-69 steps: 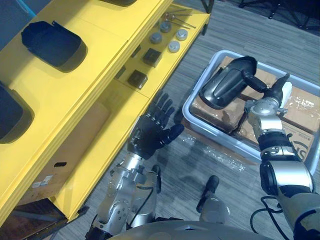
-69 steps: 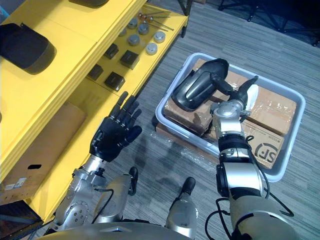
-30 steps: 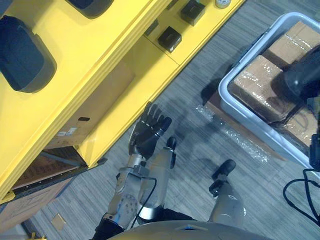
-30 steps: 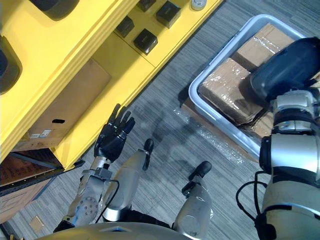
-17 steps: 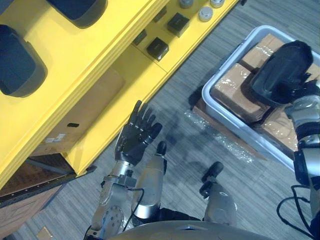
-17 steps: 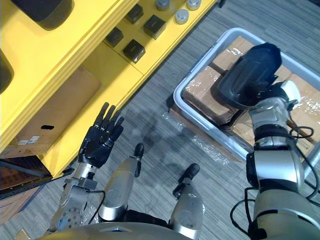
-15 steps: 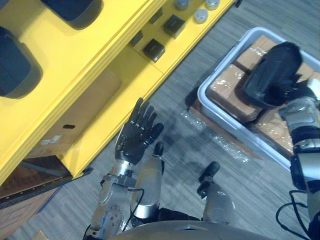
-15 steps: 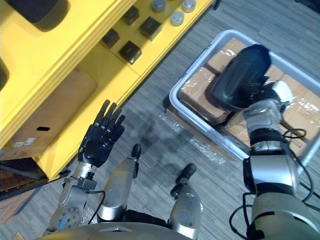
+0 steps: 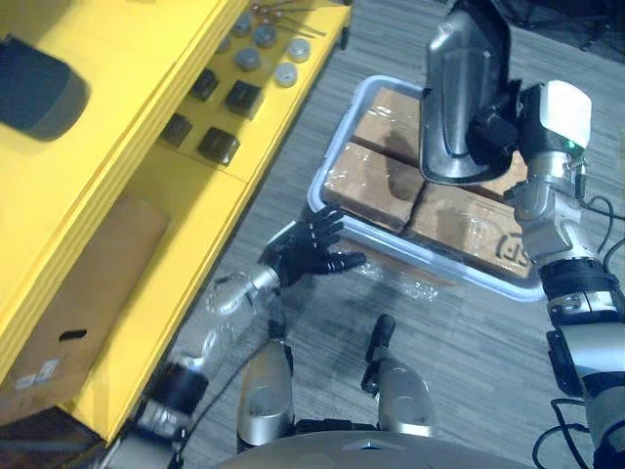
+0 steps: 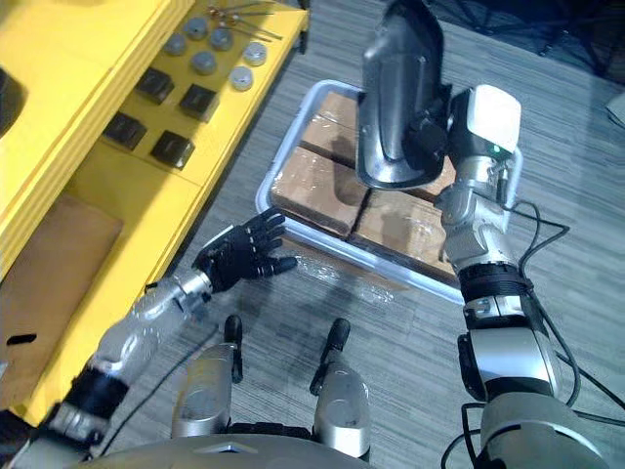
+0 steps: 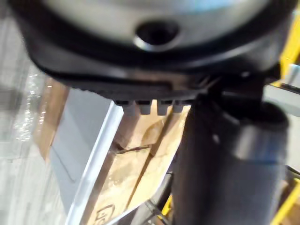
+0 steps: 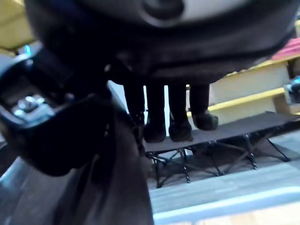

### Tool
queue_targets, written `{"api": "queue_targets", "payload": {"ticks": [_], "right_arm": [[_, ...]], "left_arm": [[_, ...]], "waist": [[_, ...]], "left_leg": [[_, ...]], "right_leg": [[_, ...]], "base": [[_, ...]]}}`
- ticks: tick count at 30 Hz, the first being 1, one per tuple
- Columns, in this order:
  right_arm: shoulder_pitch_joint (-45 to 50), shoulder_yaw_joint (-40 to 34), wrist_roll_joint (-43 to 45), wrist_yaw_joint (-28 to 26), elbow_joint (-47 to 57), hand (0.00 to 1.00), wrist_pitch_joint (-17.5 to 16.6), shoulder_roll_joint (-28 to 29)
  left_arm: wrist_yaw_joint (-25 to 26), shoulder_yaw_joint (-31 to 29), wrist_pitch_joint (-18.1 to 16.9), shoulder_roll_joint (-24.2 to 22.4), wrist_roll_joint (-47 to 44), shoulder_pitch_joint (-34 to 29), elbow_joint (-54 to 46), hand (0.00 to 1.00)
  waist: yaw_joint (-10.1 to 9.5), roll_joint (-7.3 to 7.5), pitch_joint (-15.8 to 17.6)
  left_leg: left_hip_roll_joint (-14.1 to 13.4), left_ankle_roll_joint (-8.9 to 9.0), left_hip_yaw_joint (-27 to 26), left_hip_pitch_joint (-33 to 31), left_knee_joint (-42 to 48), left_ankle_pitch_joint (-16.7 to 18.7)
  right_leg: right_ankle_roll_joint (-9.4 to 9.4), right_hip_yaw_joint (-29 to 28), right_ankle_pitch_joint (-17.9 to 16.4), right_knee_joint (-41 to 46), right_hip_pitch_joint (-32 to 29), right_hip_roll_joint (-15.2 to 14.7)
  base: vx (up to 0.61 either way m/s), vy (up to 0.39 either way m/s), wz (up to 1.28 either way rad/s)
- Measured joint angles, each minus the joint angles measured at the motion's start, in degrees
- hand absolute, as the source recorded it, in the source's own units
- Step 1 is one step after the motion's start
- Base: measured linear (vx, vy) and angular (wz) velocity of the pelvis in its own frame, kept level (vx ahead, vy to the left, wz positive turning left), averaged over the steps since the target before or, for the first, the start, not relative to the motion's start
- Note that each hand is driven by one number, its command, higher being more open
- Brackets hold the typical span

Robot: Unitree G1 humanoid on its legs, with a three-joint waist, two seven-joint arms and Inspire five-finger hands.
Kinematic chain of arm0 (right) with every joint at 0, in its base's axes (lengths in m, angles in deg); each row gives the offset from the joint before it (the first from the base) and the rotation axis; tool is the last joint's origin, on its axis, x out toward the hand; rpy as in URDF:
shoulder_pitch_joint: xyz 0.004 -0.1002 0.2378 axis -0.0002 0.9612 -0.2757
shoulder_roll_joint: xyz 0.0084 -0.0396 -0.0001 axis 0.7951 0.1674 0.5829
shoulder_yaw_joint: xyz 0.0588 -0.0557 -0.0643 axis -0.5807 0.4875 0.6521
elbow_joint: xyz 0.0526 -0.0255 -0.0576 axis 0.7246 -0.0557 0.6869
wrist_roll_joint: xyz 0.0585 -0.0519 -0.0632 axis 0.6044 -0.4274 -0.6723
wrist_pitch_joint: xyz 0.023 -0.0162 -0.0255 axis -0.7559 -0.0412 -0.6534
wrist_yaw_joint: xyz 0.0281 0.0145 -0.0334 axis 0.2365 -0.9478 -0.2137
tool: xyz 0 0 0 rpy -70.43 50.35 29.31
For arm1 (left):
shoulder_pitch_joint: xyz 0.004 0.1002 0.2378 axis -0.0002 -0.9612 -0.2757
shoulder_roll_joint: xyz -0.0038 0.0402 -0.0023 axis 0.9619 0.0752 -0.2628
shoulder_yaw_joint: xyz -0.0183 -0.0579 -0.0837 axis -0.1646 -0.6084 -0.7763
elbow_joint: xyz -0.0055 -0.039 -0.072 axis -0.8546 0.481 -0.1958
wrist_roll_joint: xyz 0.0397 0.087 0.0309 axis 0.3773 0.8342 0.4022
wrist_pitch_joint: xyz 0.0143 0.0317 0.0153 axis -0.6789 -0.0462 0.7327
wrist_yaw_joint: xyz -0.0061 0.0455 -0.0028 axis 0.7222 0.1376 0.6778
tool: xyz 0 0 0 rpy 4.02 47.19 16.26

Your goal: Walk over and take three plastic housings, then place them on the shelf

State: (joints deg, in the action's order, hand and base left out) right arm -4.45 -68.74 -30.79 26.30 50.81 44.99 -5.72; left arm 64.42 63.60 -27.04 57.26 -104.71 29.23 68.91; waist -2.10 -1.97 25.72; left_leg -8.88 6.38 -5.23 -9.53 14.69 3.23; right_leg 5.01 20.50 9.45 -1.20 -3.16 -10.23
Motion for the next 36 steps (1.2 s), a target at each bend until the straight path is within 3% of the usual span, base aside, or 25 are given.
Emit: {"api": "queue_targets", "payload": {"ticks": [2,4,8,12,16,22,30,31,36], "right_arm": [[-0.68,2.04,-2.72,1.43,1.28,0.00,-3.96,-0.66],[-0.83,3.31,-5.31,1.86,1.51,0.00,-7.00,-1.47],[-0.83,5.42,-9.56,2.18,2.02,0.00,-13.82,-1.89],[-0.84,6.03,-11.34,2.89,2.52,0.00,-18.59,-1.90],[-0.82,6.65,-12.36,3.09,4.11,0.00,-20.69,-1.90],[-0.14,10.28,-12.35,3.47,6.62,0.00,-22.07,-1.39],[3.72,13.12,-12.01,3.47,7.47,0.00,-21.66,3.80],[4.04,13.27,-11.93,3.46,7.54,0.00,-21.66,4.26],[8.04,13.38,-9.70,3.36,7.73,0.00,-19.56,7.56]], "left_arm": [[-0.79,0.51,3.87,1.86,-6.34,4.45,4.73,1.00],[-1.62,0.87,4.53,1.90,-10.70,7.44,8.46,1.00],[-2.26,0.71,4.20,2.72,-17.66,11.74,11.39,1.00],[-3.80,0.69,0.34,2.74,-22.49,14.25,11.49,1.00],[-4.09,0.29,-2.81,2.72,-23.97,15.06,11.53,1.00],[-3.66,0.60,-4.12,0.50,-23.68,15.45,11.52,1.00],[3.90,6.53,-4.19,-2.31,-20.91,15.19,12.09,1.00],[4.86,6.64,-4.20,-2.41,-20.90,15.10,12.12,0.00],[11.21,7.15,-9.02,-4.82,-21.28,12.17,12.10,0.00]], "waist": [[1.41,0.10,-0.07],[2.07,0.10,-0.08],[3.70,0.09,-0.08],[4.08,-0.03,-0.15],[4.38,-0.41,-0.36],[4.50,-1.65,-1.14],[3.90,-1.57,-3.14],[3.87,-1.54,-3.16],[3.51,-1.22,-5.70]], "left_leg": [[-0.18,0.00,-1.45,0.04,0.00,0.00],[-0.29,0.00,-2.25,0.04,-0.01,-0.01],[-0.34,0.01,-3.19,0.67,-0.09,-0.03],[-0.34,0.02,-4.14,1.55,-0.41,-0.07],[-0.27,0.02,-4.64,2.22,-0.94,-0.27],[-0.25,0.03,-4.57,3.14,-1.15,-0.29],[-0.25,0.06,-4.12,3.55,-1.02,-0.26],[-0.25,0.09,-4.12,3.86,-1.07,-0.23],[-0.22,0.22,-3.77,4.12,-1.53,-0.14]], "right_leg": [[-0.10,-1.50,0.47,0.01,-1.12,0.07],[-0.23,-2.28,0.82,0.04,-1.65,0.15],[-0.23,-3.58,1.18,0.09,-1.88,0.24],[-0.18,-4.69,1.37,0.15,-1.87,0.24],[-0.17,-5.13,1.46,0.17,-1.76,0.20],[-0.17,-5.07,1.47,0.02,-0.80,0.23],[-0.17,-4.74,1.47,-0.40,0.13,0.32],[-0.14,-4.72,1.49,-0.62,0.48,0.35],[-0.16,-4.02,1.70,-1.91,1.43,0.51]], "base": [[-0.05,0.023,-0.31],[-0.03,0.018,-0.22],[-0.02,0.012,-0.14],[-0.02,0.012,-0.12],[-0.01,0.005,-0.06],[0.00,0.000,0.00],[0.00,0.000,0.01],[0.00,0.000,0.00],[0.02,-0.002,0.03]]}}
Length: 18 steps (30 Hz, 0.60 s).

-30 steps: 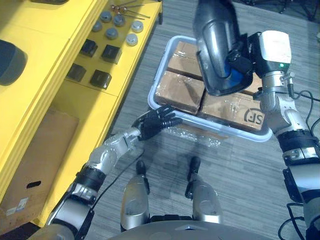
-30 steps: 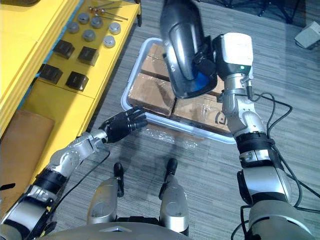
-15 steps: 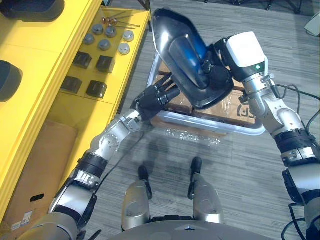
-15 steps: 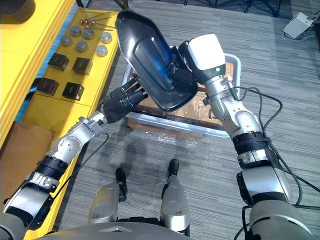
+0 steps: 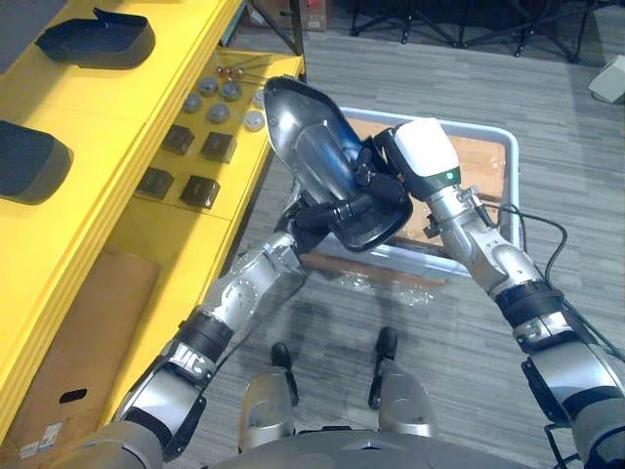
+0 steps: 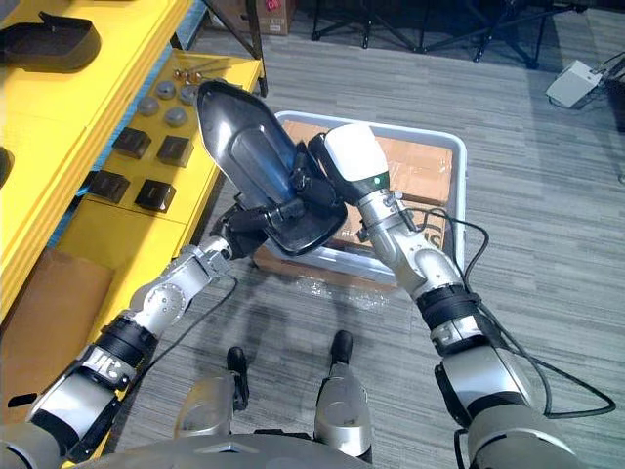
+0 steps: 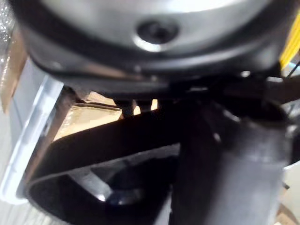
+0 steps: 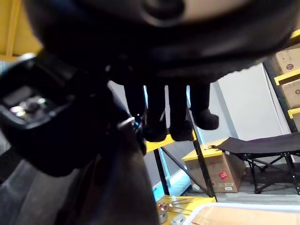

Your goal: Walk over and take three plastic housings, then place them on the shelf

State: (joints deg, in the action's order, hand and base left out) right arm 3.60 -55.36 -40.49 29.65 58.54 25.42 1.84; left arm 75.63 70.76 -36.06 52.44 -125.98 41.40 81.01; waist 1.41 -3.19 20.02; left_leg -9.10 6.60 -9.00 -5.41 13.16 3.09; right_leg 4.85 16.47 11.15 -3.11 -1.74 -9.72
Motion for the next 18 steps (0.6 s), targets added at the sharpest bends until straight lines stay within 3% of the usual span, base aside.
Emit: {"api": "queue_targets", "payload": {"ticks": [4,8,17,18], "right_arm": [[2.31,-0.70,2.05,0.03,0.00,0.00,1.11,2.01],[5.04,-1.18,2.61,1.25,2.89,0.00,1.36,3.98],[10.96,-1.65,2.58,3.35,3.86,0.00,1.73,8.30],[11.73,-1.90,2.59,3.88,3.87,1.00,1.73,8.61]], "left_arm": [[2.23,-0.05,-3.60,-2.08,-0.68,-1.50,-0.12,0.00],[8.67,-0.67,-5.32,-4.62,-0.78,-2.70,-0.17,0.00],[9.47,-1.22,-6.56,-6.64,0.77,-8.30,-0.99,0.00],[9.44,-1.16,-6.56,-6.67,2.09,-8.39,-0.99,0.00]], "waist": [[-0.41,0.72,-0.99],[-0.61,1.18,-1.26],[-1.48,4.59,-3.24],[-1.56,4.71,-3.31]], "left_leg": [[0.02,0.02,-0.01,0.22,-0.31,-0.01],[0.01,0.10,-0.13,1.06,-0.52,0.07],[0.12,0.36,-0.31,2.53,-2.44,-0.29],[0.14,0.40,-0.35,2.72,-2.65,-0.37]], "right_leg": [[0.00,0.03,0.00,-0.05,0.13,0.02],[-0.03,-0.05,-0.03,-0.17,0.87,0.05],[-0.10,0.06,-0.14,-1.19,1.95,0.15],[-0.10,0.07,-0.14,-1.20,2.02,0.14]], "base": [[0.00,0.000,0.00],[0.00,0.000,0.00],[0.00,0.000,0.00],[0.00,0.000,0.00]]}}
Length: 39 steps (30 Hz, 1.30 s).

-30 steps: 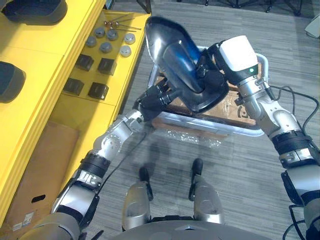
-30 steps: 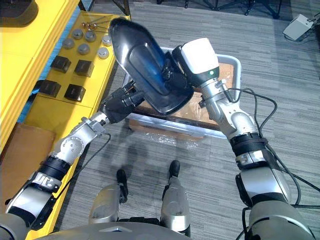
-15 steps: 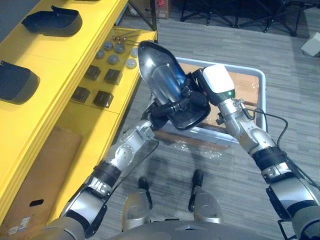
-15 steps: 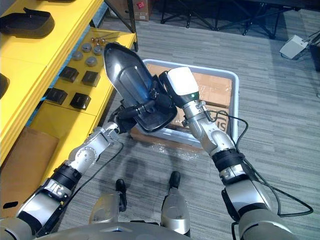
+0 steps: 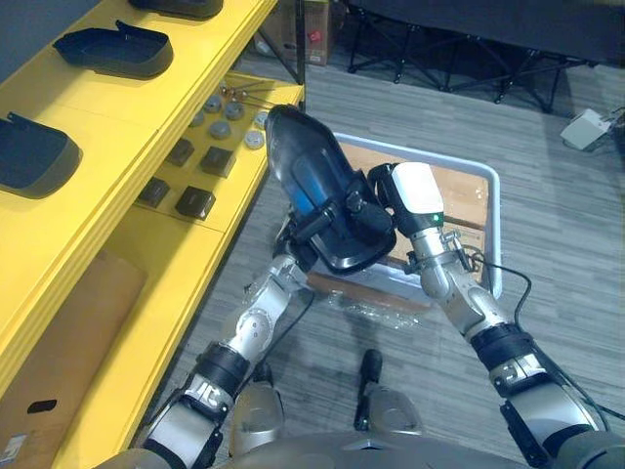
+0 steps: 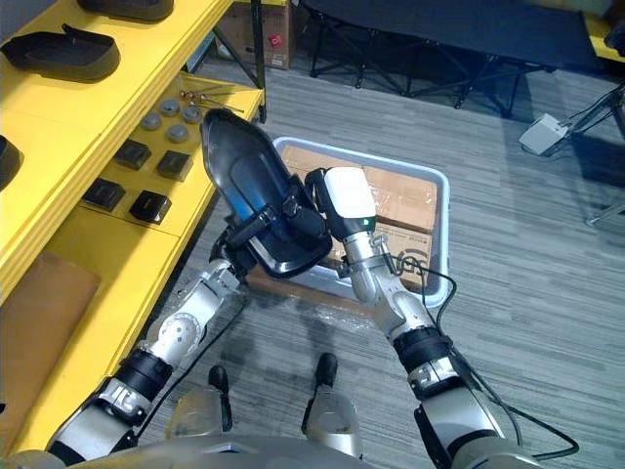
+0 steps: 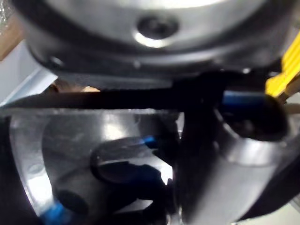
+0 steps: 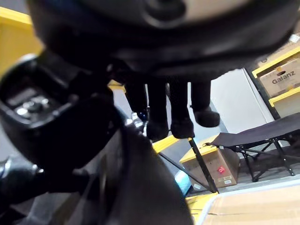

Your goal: Walk over and take three plastic housings, then place them on the shelf

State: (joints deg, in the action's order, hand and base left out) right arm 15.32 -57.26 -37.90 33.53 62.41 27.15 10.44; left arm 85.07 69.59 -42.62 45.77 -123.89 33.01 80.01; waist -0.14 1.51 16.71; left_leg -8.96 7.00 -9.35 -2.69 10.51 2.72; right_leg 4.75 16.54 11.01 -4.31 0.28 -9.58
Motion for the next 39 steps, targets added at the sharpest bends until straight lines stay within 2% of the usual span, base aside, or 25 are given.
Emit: {"api": "queue_targets", "payload": {"ticks": [4,6,7,10,15,18,19,21,25,29,31,36,37,39], "right_arm": [[3.02,-1.59,1.80,1.56,2.08,1.00,-0.59,1.40],[5.62,-2.11,6.43,3.56,4.04,1.00,-4.19,2.20],[6.39,-2.13,6.86,3.65,4.96,1.00,-4.92,2.30],[10.23,-2.40,14.22,2.28,10.23,1.00,-7.80,3.14],[17.09,-5.11,30.39,-5.89,21.66,1.00,-12.09,6.67],[22.05,-11.76,47.58,-16.38,27.69,1.00,-13.04,8.12],[22.65,-12.57,48.47,-17.37,28.14,1.00,-13.05,8.32],[27.31,-17.75,54.90,-22.46,30.52,1.00,-12.97,9.70],[35.54,-23.46,64.28,-27.50,31.43,1.00,-11.40,13.55],[45.84,-24.92,64.97,-27.53,30.00,1.00,-3.10,16.22],[48.18,-24.16,64.84,-27.11,27.28,1.00,-0.93,16.76],[50.58,-23.99,64.74,-26.13,22.59,1.00,-0.78,18.70],[49.94,-24.01,64.63,-26.12,22.60,1.00,-1.45,18.58],[49.27,-23.87,64.57,-26.11,22.60,1.00,-1.57,18.48]], "left_arm": [[-0.18,-0.07,-1.05,-1.01,1.86,-0.11,-0.06,0.00],[0.38,-1.81,-3.73,-2.02,3.51,-0.35,-1.09,0.00],[0.48,-2.54,-4.18,-2.08,4.60,-0.47,-1.66,0.00],[2.71,-4.87,-6.96,-2.35,13.74,-1.73,-7.54,0.00],[6.20,-11.71,-10.94,-3.23,31.74,-6.01,-16.02,0.00],[7.61,-14.48,-11.07,-1.72,40.79,-10.61,-21.63,0.00],[7.57,-14.67,-11.07,-1.58,41.10,-11.22,-22.07,0.00],[6.64,-16.28,-11.07,-1.01,41.16,-16.35,-24.82,0.00],[5.88,-18.72,-11.11,-1.68,41.05,-24.14,-26.57,0.00],[5.41,-19.41,-12.81,-3.55,40.70,-30.35,-27.16,0.00],[4.85,-19.49,-14.14,-4.12,40.53,-31.94,-28.25,0.00],[5.06,-20.58,-19.34,-4.38,40.34,-33.43,-32.01,0.00],[6.58,-21.44,-20.71,-4.39,40.67,-33.41,-33.56,0.00],[8.04,-21.95,-21.32,-4.39,40.81,-33.42,-34.28,0.00]], "waist": [[-0.10,0.03,-0.03],[0.17,0.30,-0.37],[0.21,0.39,-0.43],[0.09,0.58,-0.76],[0.36,0.19,-4.42],[0.37,-0.17,-6.29],[0.40,-0.22,-6.45],[0.77,-0.64,-7.28],[2.14,-1.41,-8.12],[3.34,-1.87,-8.34],[3.40,-1.94,-8.38],[3.48,-3.01,-9.03],[3.40,-3.38,-9.28],[3.28,-3.60,-9.42]], "left_leg": [[0.14,0.08,-0.02,1.43,-1.60,-0.47],[0.16,0.11,-0.12,1.74,-2.13,-0.54],[0.17,0.13,-0.14,1.97,-2.39,-0.61],[0.30,0.20,-0.47,2.89,-3.42,-0.92],[0.56,0.26,-1.32,4.76,-5.99,-1.74],[0.88,0.23,-1.48,5.58,-6.86,-1.95],[0.89,0.23,-1.51,5.60,-6.88,-1.95],[0.88,0.34,-2.10,6.35,-7.68,-2.03],[0.86,0.40,-2.88,6.44,-8.88,-2.17],[0.73,0.43,-3.80,6.63,-9.05,-2.19],[0.69,0.55,-4.46,6.82,-9.04,-2.08],[0.72,0.54,-4.83,7.03,-9.22,-1.94],[0.72,0.52,-4.60,7.02,-9.21,-1.95],[0.72,0.47,-4.33,7.02,-9.21,-1.95]], "right_leg": [[0.02,0.28,-0.05,-0.10,0.75,-0.01],[0.05,0.30,-0.15,-0.12,0.78,0.01],[0.05,0.21,-0.16,-0.12,0.79,0.01],[0.06,0.27,-0.17,-0.14,1.02,-0.03],[0.18,0.34,-0.60,-0.15,1.38,-0.10],[0.38,0.36,-1.03,-0.17,1.80,-0.35],[0.38,0.34,-1.05,-0.18,1.79,-0.36],[0.46,-0.14,-1.33,-0.19,1.75,-0.30],[0.21,-0.76,-1.73,-0.21,0.82,-0.14],[0.21,-1.54,-1.75,-0.21,0.36,0.02],[0.19,-2.18,-1.73,-0.20,0.13,0.09],[0.21,-2.73,-1.73,-0.20,-0.08,0.11],[0.20,-2.53,-1.76,-0.20,0.02,0.12],[0.16,-2.28,-1.80,-0.21,0.20,0.11]], "base": [[0.01,0.000,0.00],[0.01,0.001,-0.02],[0.01,0.003,-0.07],[0.01,0.003,-0.03],[0.01,0.003,-0.03],[0.00,0.000,0.00],[0.00,0.010,-0.04],[0.00,0.004,-0.11],[0.01,0.002,-0.10],[0.01,0.005,-0.11],[0.01,0.011,-0.16],[0.00,0.005,-0.05],[-0.01,0.003,0.04],[-0.01,0.002,0.09]]}}
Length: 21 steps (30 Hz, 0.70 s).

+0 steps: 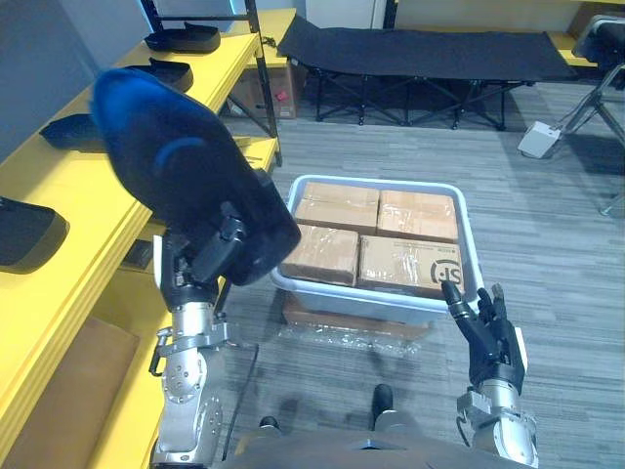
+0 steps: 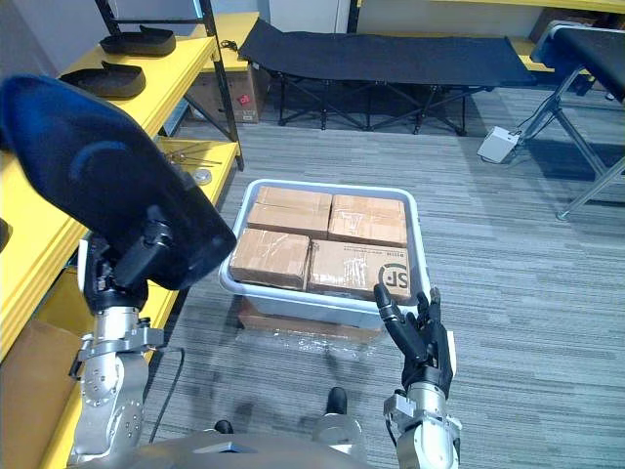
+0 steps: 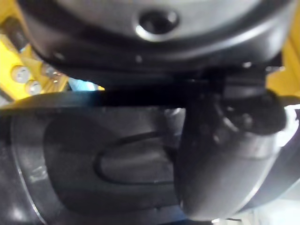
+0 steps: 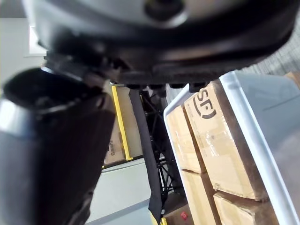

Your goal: Walk over and take three plastic housings, then place them on the shelf

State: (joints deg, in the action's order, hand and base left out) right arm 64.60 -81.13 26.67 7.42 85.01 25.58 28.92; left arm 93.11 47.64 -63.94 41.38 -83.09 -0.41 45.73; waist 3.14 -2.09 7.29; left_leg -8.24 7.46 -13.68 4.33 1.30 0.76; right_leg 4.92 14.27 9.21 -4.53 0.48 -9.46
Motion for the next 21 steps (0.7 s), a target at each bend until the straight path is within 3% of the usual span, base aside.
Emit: {"api": "queue_targets", "payload": {"ticks": [4,7,9,13,14,16,17,18,21], "right_arm": [[-2.53,3.34,-0.06,-0.22,-0.01,1.00,-0.11,-1.11],[-5.36,6.90,-0.20,-0.58,-0.91,1.00,-0.11,-2.28],[-7.23,9.31,-2.12,-1.83,-1.77,1.00,-0.09,-3.46],[-9.40,11.39,-2.36,-4.01,-3.94,1.00,-0.12,-3.61],[-9.72,11.55,-3.12,-4.01,-4.28,1.00,-0.14,-3.64],[-9.91,11.37,-4.59,-2.79,-4.43,1.00,-0.16,-4.66],[-10.00,11.37,-4.58,-2.62,-4.46,1.00,-0.16,-4.79],[-10.28,11.31,-4.70,-1.79,-4.45,1.00,-0.21,-5.15],[-11.74,11.21,-6.64,0.63,-5.36,1.00,-0.77,-5.03]], "left_arm": [[5.68,-2.22,-0.06,-0.03,0.23,-0.01,-0.54,0.00],[8.45,-4.43,0.00,-1.10,0.21,-1.43,-0.65,0.00],[10.40,-6.93,0.01,-3.48,-0.06,-4.85,-1.54,0.00],[11.46,-10.31,0.01,-5.77,-1.28,-10.12,-3.47,0.00],[10.66,-10.93,0.00,-6.18,-3.26,-11.60,-4.45,0.00],[6.71,-11.42,-0.33,-6.43,-5.52,-13.44,-4.85,0.00],[6.18,-11.47,-0.44,-6.45,-5.69,-13.68,-4.84,0.00],[4.40,-11.46,-0.90,-6.71,-7.15,-14.39,-4.84,0.00],[0.86,-11.58,-2.86,-8.81,-9.79,-17.79,-5.49,0.00]], "waist": [[-0.72,-0.47,-0.29],[-2.30,-0.52,-0.31],[-4.71,-0.64,-0.27],[-7.07,-0.76,-0.23],[-7.30,-0.98,-0.08],[-7.17,-1.43,0.33],[-7.31,-1.46,0.36],[-7.69,-1.63,0.56],[-9.72,-1.96,0.76]], "left_leg": [[0.00,-0.04,2.84,-1.26,0.18,-0.02],[0.10,0.07,7.56,-3.46,0.26,-1.20],[0.13,0.09,10.85,-4.12,0.22,-2.17],[0.75,-0.19,16.53,-6.13,0.28,-3.15],[0.18,-1.43,14.88,-7.05,0.09,-3.22],[-2.44,-4.37,6.17,-8.17,-0.12,-5.14],[-2.61,-4.74,5.36,-8.24,-0.20,-5.39],[-2.92,-4.91,3.45,-8.26,-0.56,-5.97],[-2.67,-2.80,3.03,-7.80,-1.33,-9.02]], "right_leg": [[-0.11,3.04,-0.50,-0.29,1.04,-0.18],[-0.06,7.79,-0.96,-0.26,1.94,-0.27],[-0.02,11.27,-1.36,0.01,3.60,-0.15],[0.44,18.62,-2.90,0.05,7.11,-0.25],[0.78,22.26,-3.52,0.06,8.63,-0.36],[1.67,29.77,-5.76,2.33,11.17,-1.20],[1.86,30.38,-6.11,2.81,11.28,-1.39],[2.20,32.47,-7.40,4.17,11.69,-2.05],[3.52,34.09,-10.36,8.60,11.98,-4.26]], "base": [[-0.02,-0.007,0.37],[-0.01,-0.027,0.79],[0.02,-0.028,0.74],[-0.01,-0.044,1.03],[-0.03,-0.044,1.67],[-0.01,0.004,1.82],[-0.01,0.051,1.18],[0.00,0.057,0.96],[0.02,0.090,0.47]]}}
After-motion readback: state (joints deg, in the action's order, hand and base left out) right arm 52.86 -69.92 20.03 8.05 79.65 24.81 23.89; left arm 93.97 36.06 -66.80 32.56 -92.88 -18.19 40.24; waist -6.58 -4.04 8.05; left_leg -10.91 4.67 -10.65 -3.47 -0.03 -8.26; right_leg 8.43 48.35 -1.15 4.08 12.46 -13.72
